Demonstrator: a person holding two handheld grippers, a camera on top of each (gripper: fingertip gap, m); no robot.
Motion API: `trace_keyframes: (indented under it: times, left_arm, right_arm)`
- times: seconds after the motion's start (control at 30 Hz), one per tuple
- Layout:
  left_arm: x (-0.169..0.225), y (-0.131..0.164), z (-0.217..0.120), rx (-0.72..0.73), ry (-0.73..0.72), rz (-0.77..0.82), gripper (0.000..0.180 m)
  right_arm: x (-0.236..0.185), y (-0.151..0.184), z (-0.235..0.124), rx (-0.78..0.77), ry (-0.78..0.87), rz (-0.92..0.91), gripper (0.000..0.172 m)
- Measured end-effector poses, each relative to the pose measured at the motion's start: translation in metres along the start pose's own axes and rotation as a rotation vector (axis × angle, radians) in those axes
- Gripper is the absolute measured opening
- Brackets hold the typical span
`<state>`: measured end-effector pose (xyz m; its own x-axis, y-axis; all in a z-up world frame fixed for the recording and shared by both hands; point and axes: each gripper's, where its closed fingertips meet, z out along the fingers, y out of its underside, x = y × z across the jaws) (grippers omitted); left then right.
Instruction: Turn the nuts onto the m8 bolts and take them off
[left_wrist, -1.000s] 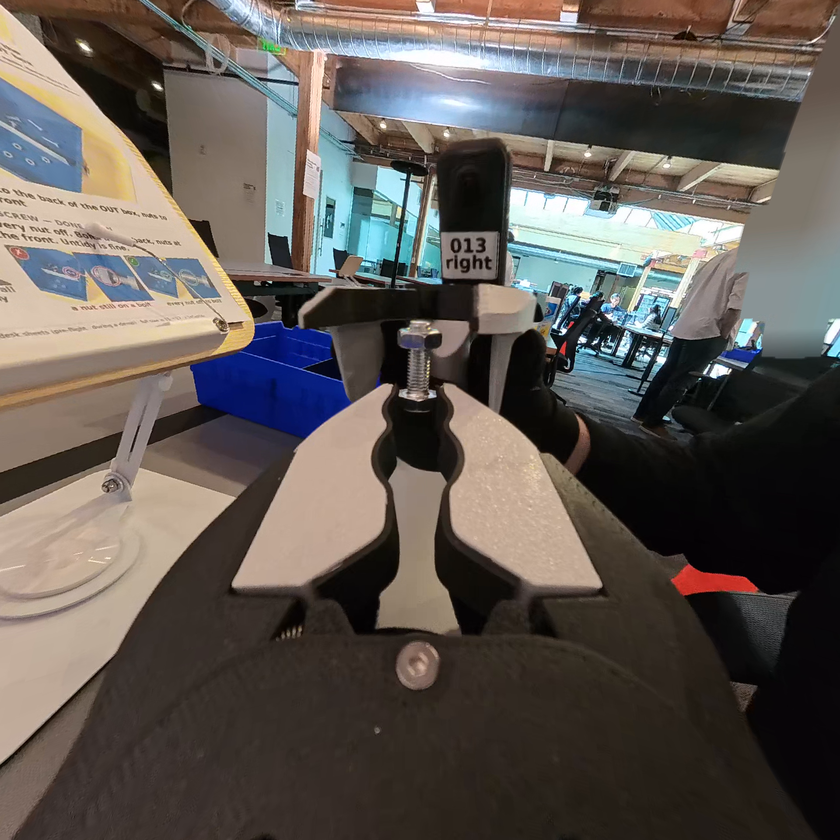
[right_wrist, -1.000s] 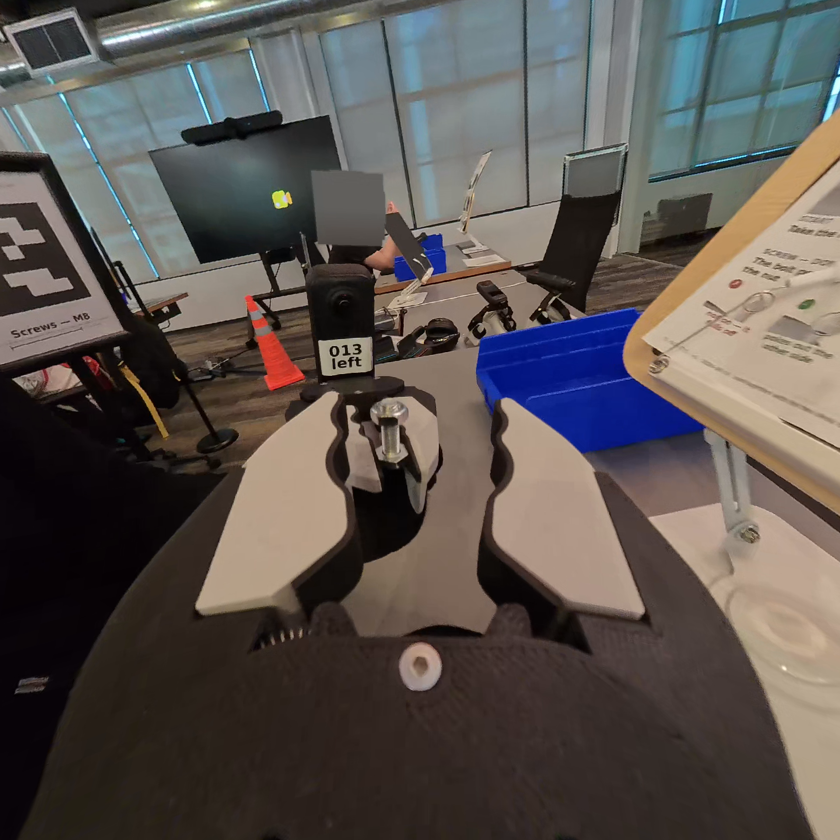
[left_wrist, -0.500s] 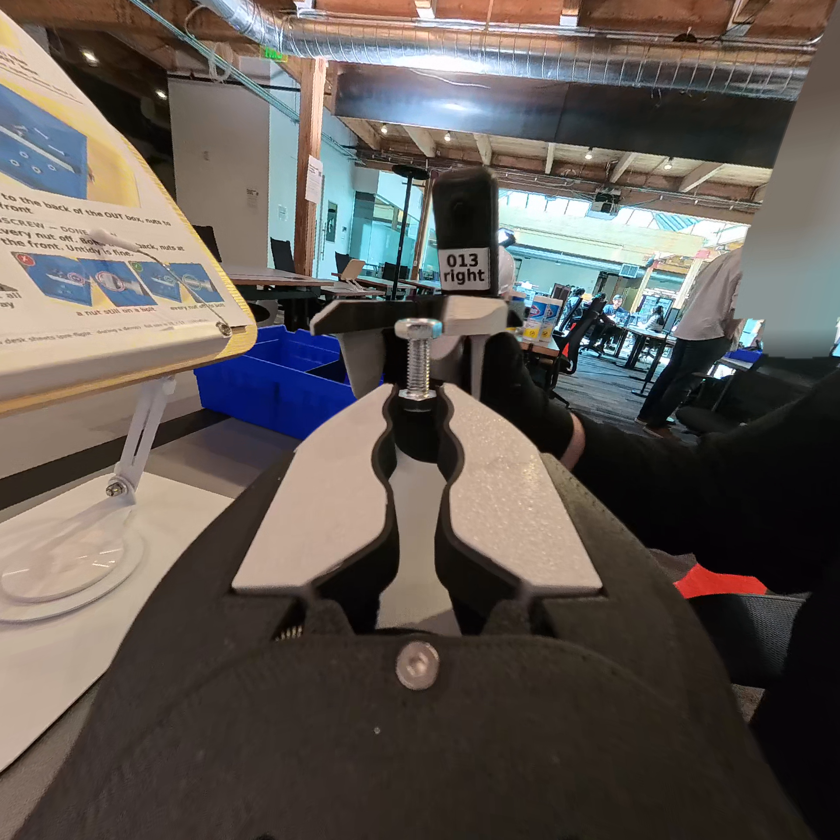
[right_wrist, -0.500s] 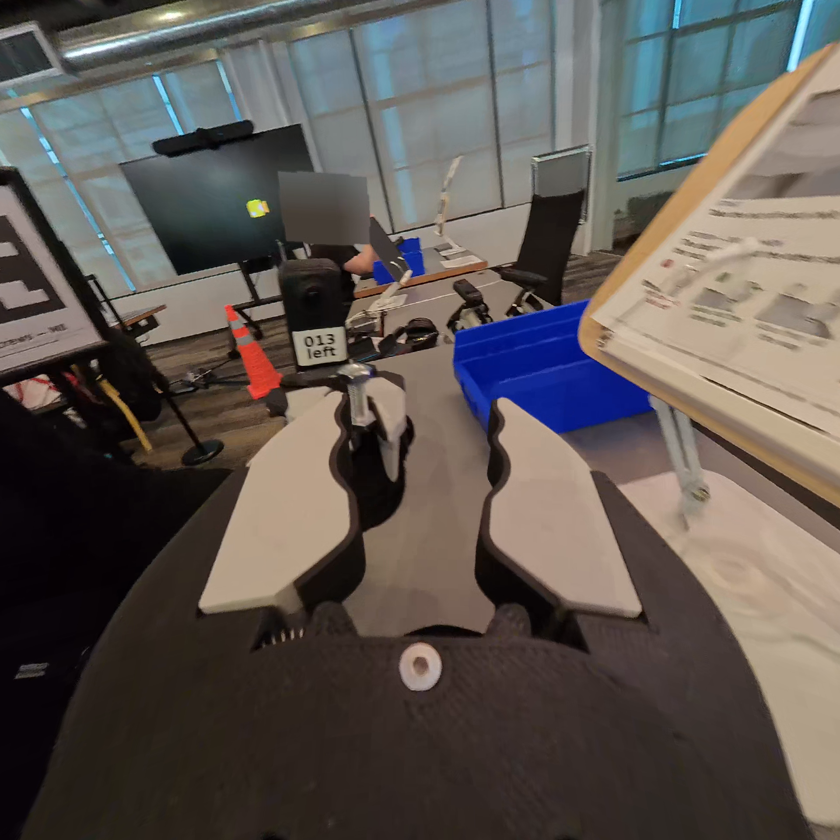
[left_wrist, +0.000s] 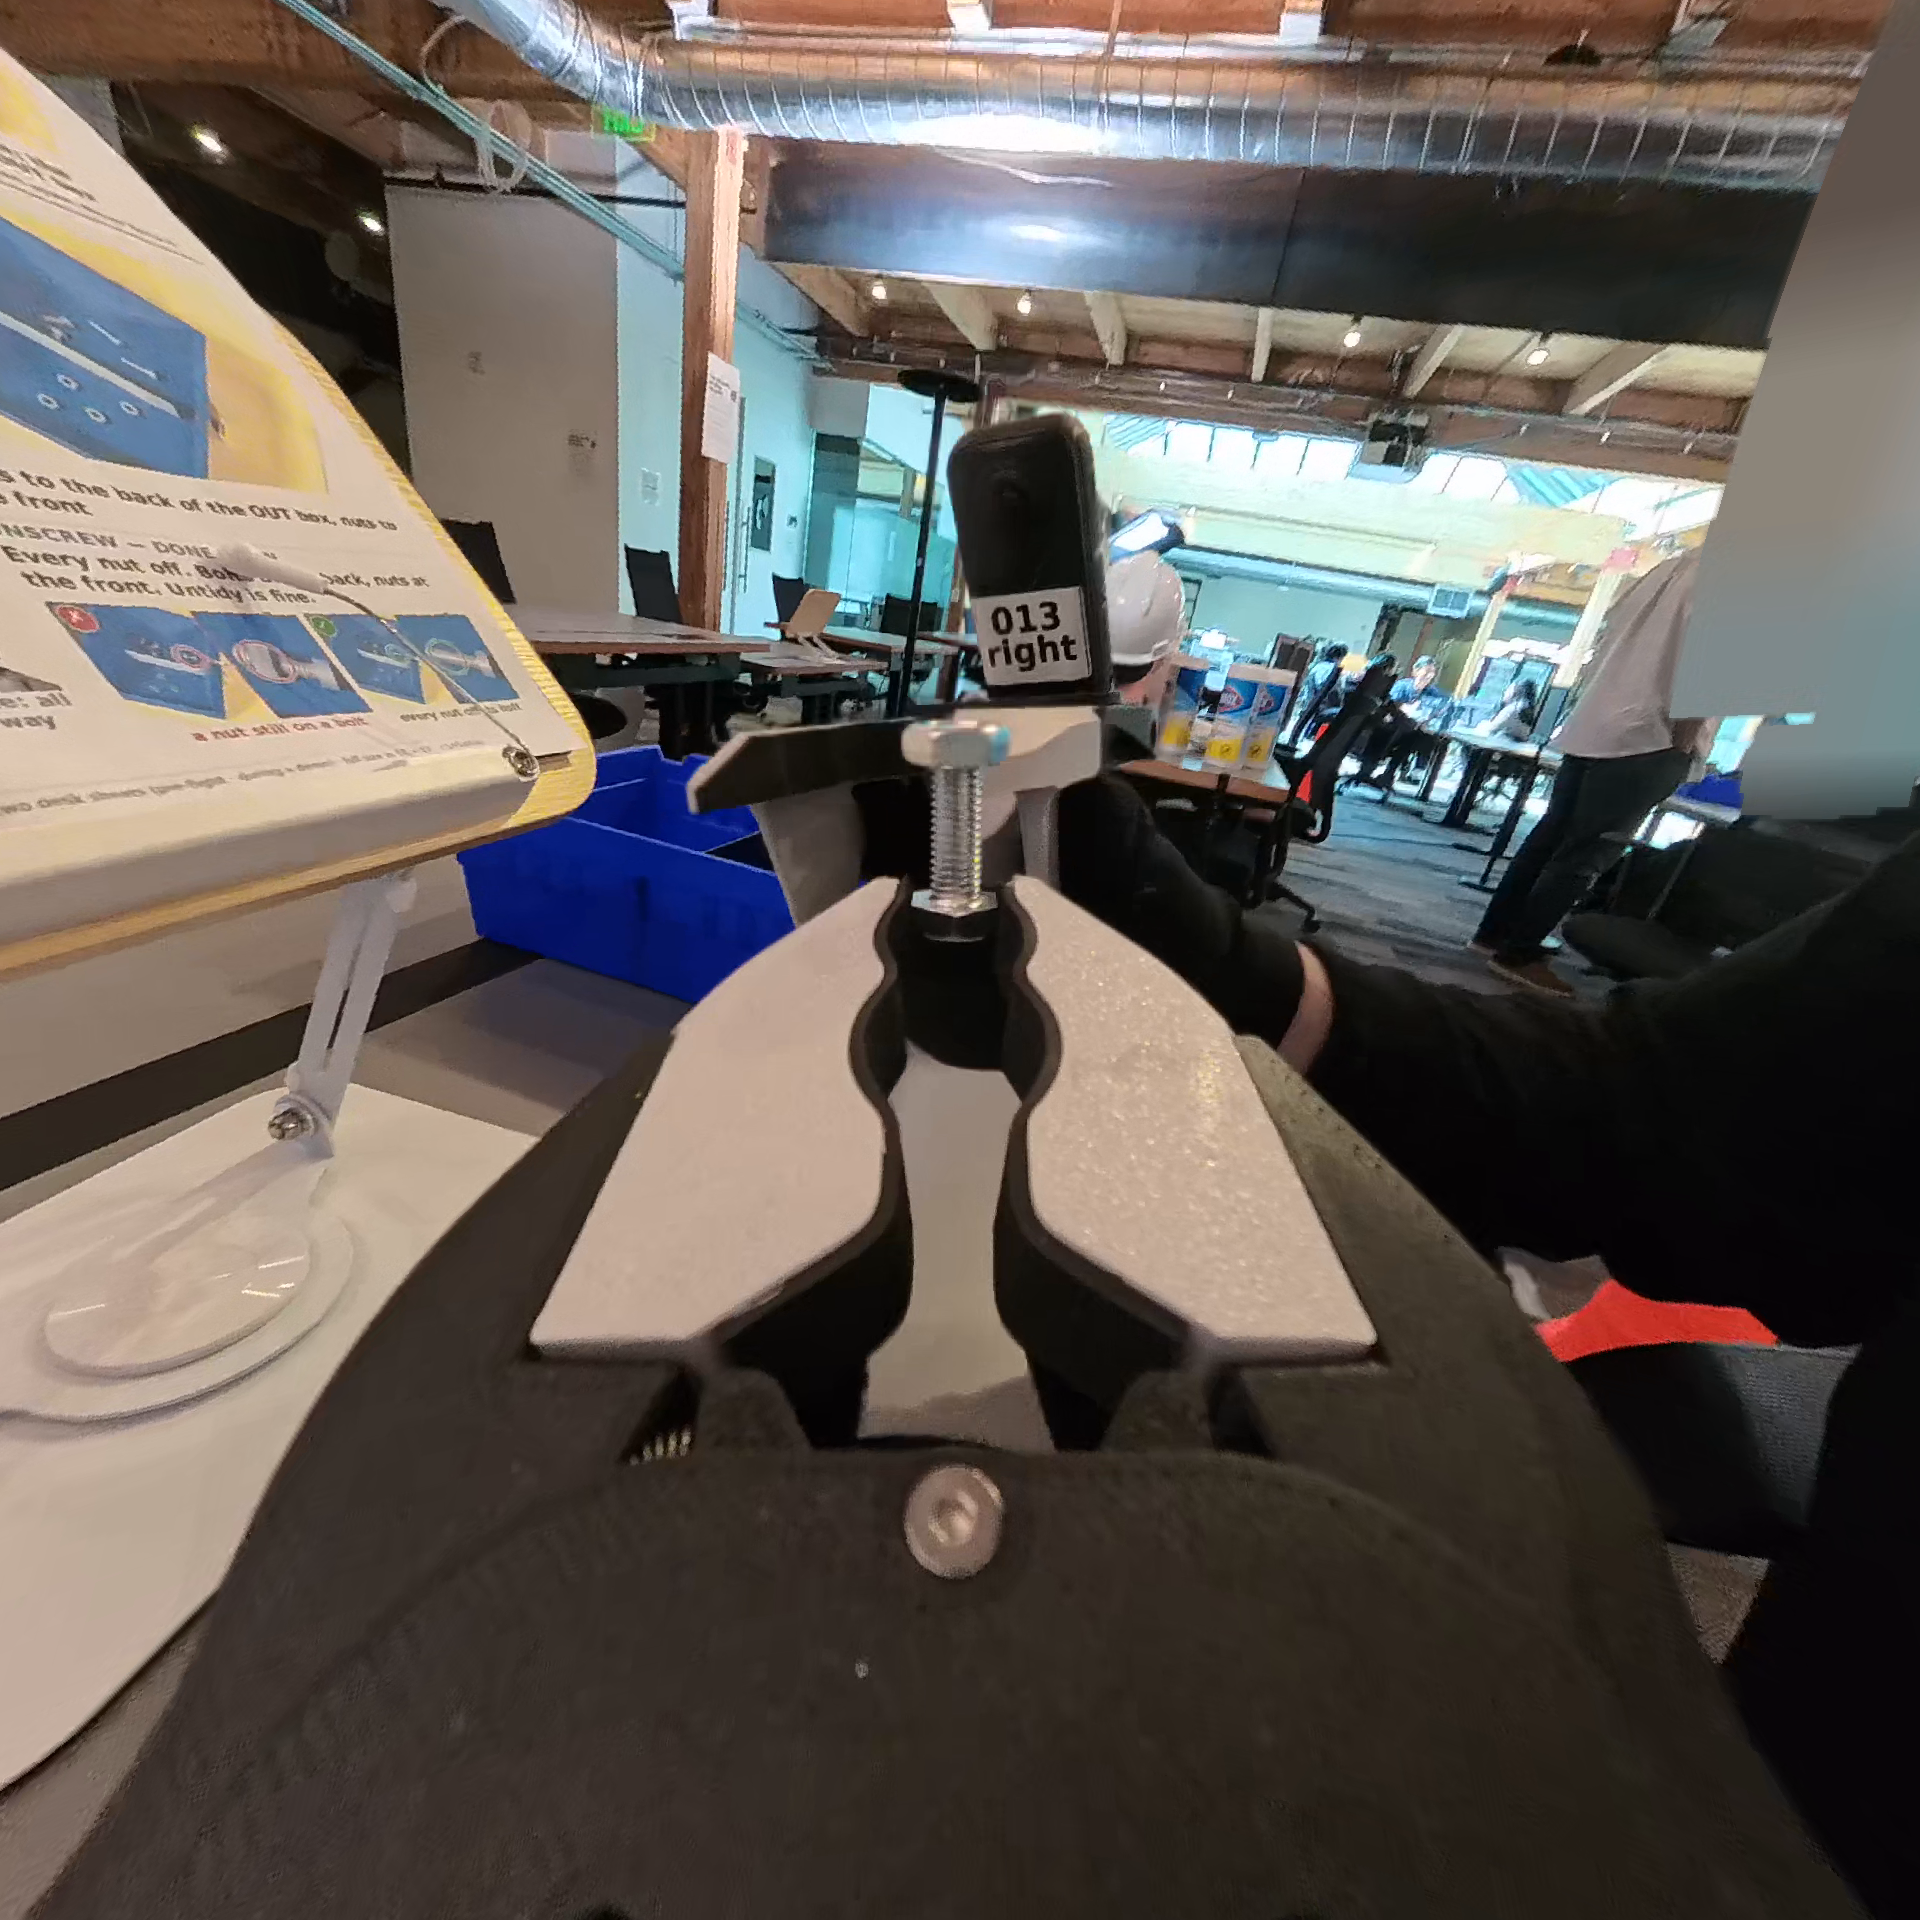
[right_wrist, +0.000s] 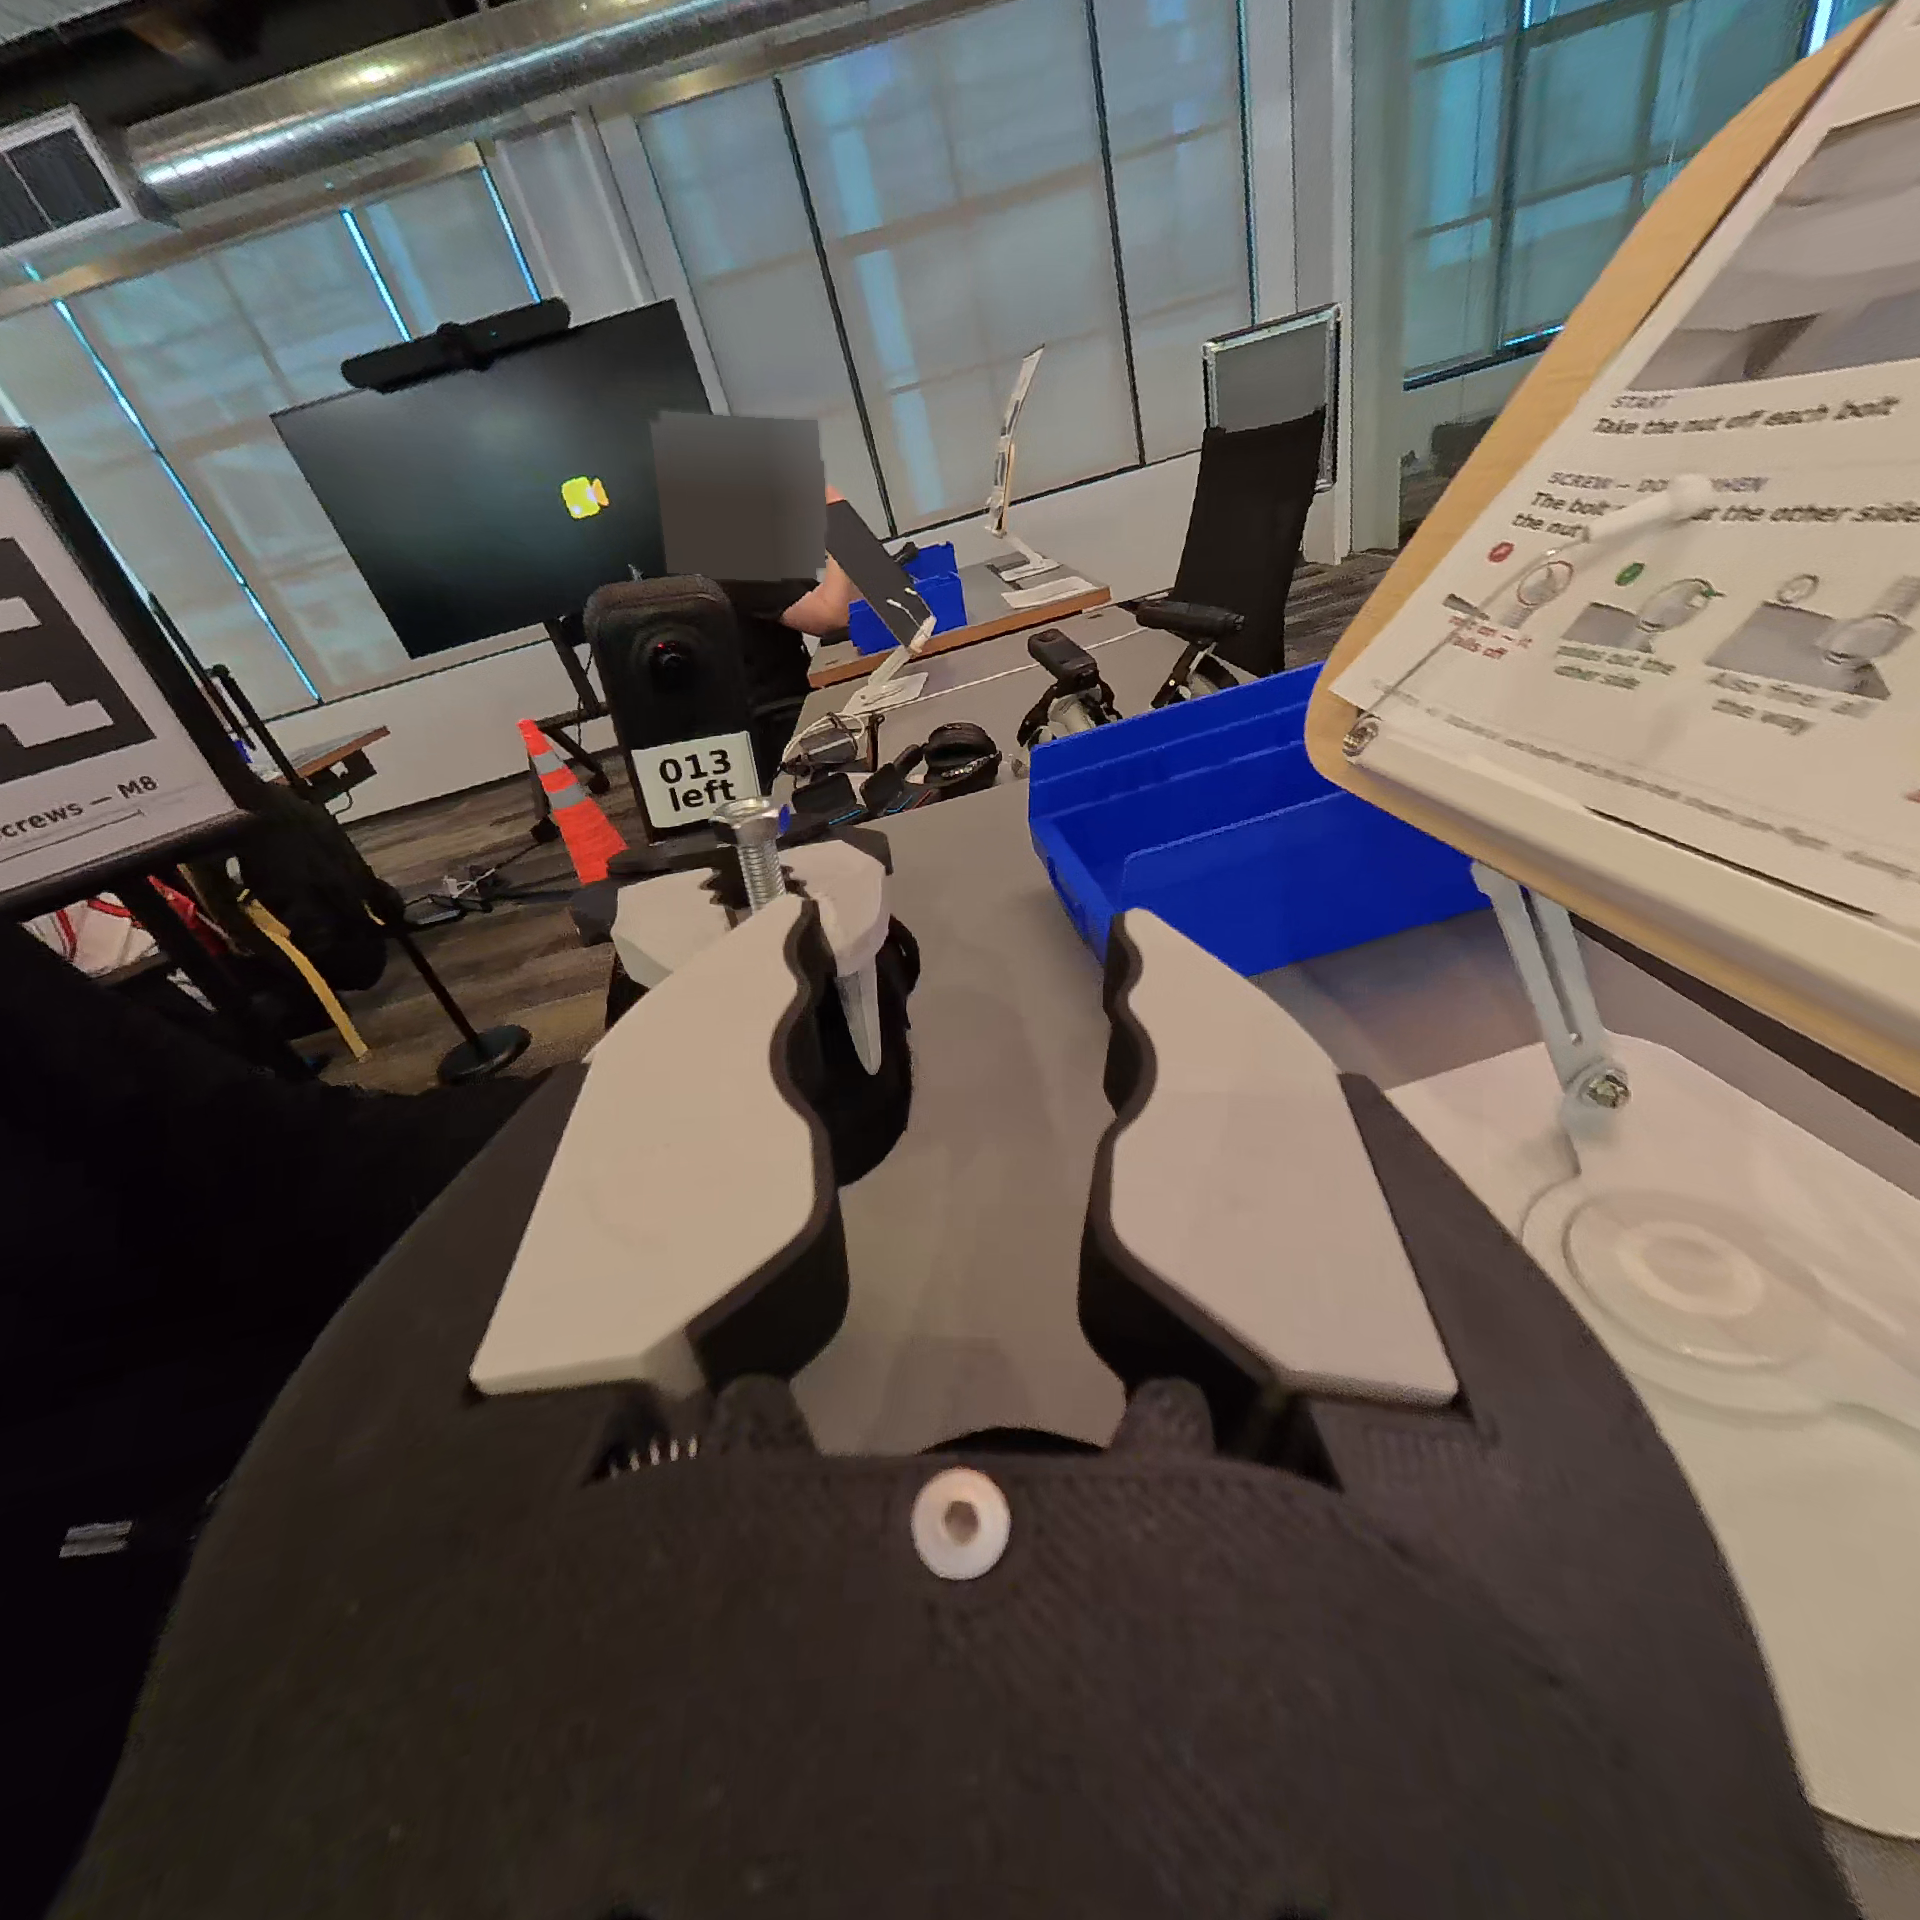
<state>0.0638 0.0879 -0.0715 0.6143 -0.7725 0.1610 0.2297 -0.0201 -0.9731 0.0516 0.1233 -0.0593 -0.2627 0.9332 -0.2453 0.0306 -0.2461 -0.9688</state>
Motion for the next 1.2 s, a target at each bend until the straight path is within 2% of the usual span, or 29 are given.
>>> trace_keyframes:
  times: [0.27,0.73,0.97,1.2]
  left_arm:
    - [0.001,0.008,0.007,-0.044,-0.011,0.023,0.014]
    - [0.000,0.008,0.007,-0.053,-0.037,0.047,0.014]
    - [-0.027,0.024,0.003,-0.285,-0.337,0.367,0.014]
    - [-0.035,0.034,0.004,-0.422,-0.461,0.573,0.015]
  right_arm:
    - [-0.029,-0.005,0.017,-0.016,-0.087,-0.045,0.054]
    - [-0.026,-0.003,0.012,-0.046,-0.069,-0.039,0.054]
    - [-0.025,0.011,0.006,-0.276,0.023,-0.010,0.043]
    - [-0.014,0.031,0.007,-0.392,0.100,0.105,0.034]
